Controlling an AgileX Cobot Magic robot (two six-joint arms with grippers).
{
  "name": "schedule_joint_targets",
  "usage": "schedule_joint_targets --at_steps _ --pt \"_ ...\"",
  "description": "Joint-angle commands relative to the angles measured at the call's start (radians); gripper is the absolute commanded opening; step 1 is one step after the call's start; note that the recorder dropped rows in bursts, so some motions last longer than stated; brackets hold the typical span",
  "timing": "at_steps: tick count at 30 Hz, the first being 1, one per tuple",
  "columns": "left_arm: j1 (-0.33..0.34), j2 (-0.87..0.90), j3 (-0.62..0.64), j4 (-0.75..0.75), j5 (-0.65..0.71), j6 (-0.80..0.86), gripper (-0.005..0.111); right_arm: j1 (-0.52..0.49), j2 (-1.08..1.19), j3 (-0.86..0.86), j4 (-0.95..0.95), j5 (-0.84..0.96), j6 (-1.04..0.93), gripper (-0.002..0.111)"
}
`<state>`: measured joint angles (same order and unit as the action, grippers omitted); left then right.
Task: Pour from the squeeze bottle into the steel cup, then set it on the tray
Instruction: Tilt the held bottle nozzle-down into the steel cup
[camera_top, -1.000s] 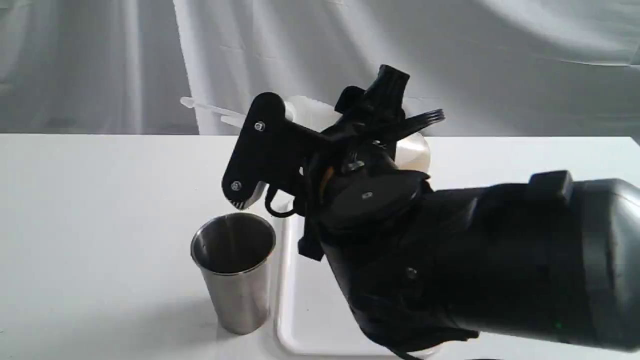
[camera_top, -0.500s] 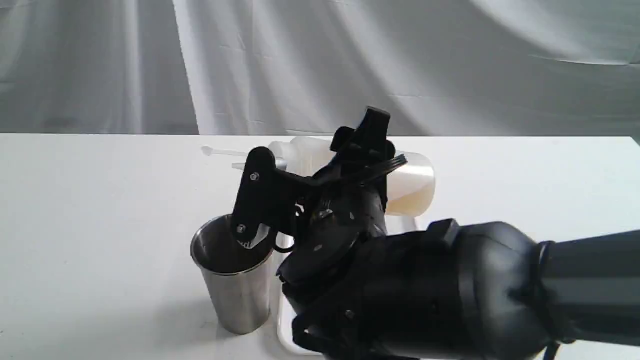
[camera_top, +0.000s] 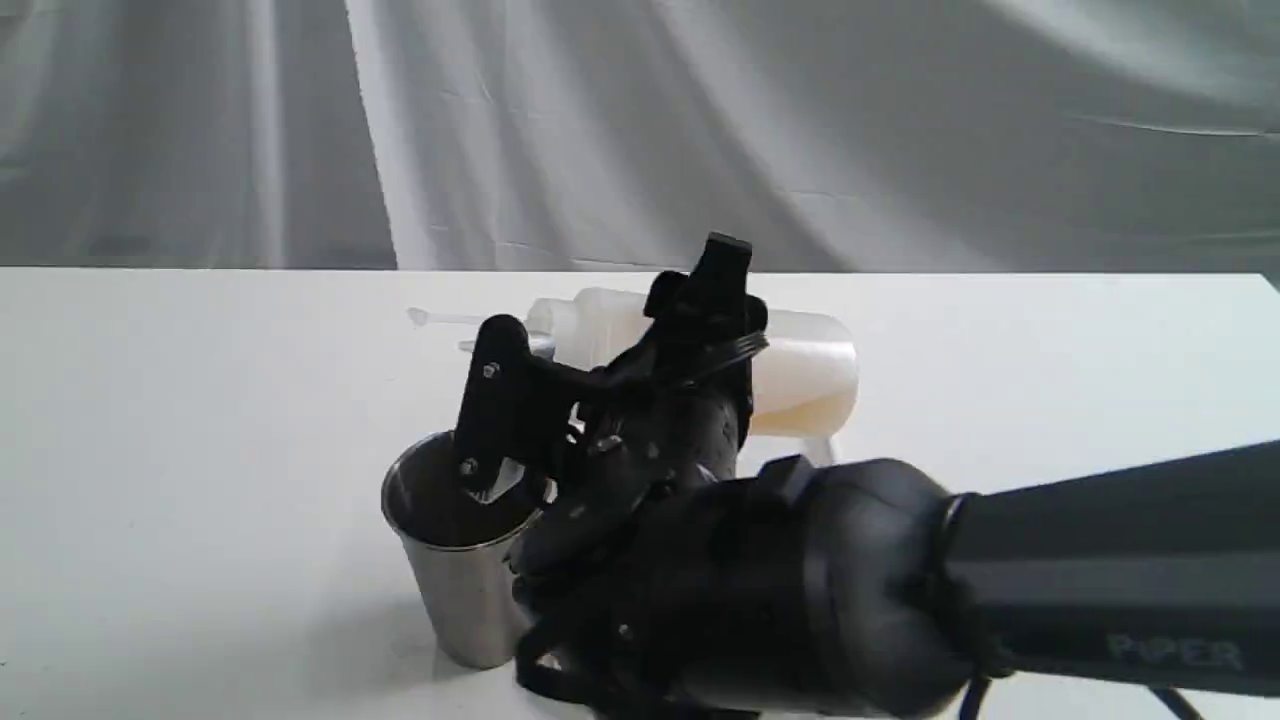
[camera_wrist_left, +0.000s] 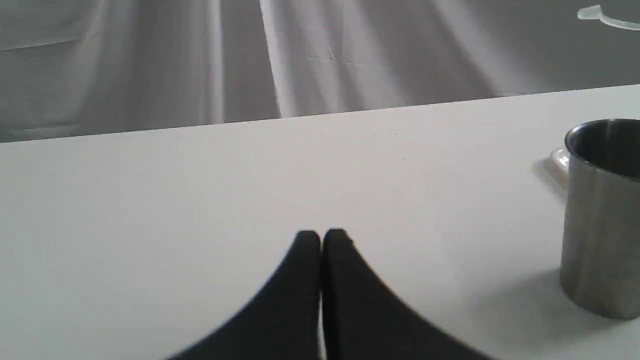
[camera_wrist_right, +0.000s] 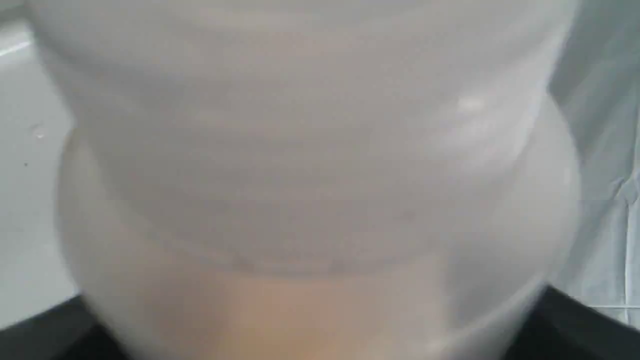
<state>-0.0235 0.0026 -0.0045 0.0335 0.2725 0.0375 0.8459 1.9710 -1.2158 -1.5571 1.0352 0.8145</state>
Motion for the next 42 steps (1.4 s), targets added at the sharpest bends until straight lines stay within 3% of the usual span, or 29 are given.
schedule_joint_targets --at_steps 1,42 --pt "0.002 -0.003 0.004 -0.001 -0.007 -0.003 0.000 0.001 0.015 -0.044 -0.032 0.056 0.002 0.020" --pt "0.002 -0.003 0.004 -0.001 -0.007 -0.005 0.000 0.052 0.084 -0.048 0.002 0.152 -0.002 0.020"
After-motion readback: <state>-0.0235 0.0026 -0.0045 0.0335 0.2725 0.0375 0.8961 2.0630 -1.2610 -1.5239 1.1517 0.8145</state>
